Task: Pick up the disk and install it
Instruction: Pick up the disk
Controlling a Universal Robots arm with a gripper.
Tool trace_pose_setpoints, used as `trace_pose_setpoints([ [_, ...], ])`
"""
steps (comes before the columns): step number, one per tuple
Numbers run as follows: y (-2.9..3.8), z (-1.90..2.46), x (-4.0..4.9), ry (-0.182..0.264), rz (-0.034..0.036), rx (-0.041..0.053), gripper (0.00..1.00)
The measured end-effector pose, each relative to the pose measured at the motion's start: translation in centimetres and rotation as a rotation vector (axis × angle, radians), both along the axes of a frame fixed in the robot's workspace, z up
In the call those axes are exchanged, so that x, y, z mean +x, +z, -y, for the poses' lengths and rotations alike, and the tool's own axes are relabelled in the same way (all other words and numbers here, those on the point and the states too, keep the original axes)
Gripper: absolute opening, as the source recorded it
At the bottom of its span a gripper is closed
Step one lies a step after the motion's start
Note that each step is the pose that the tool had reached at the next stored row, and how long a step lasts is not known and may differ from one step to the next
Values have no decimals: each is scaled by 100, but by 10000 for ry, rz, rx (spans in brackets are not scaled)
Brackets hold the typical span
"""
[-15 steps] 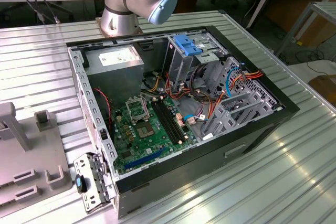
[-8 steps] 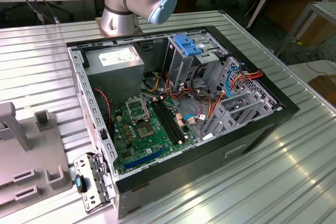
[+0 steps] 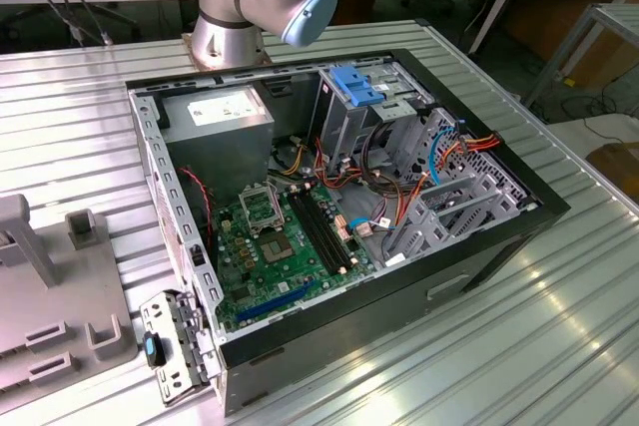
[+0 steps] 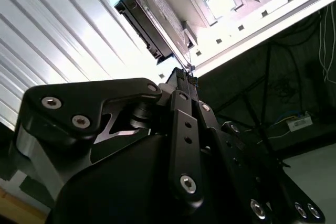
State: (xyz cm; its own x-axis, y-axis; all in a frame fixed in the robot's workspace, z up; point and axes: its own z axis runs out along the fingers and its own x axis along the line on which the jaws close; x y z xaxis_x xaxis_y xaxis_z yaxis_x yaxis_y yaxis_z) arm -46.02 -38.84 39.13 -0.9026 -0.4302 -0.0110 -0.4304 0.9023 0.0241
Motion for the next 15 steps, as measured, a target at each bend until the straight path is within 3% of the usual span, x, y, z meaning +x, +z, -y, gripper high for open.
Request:
trace_pose_setpoints([
  [4,-2,0,2,531,1,-36,11],
  [15,-8,0,3,3014,5,-35,11],
])
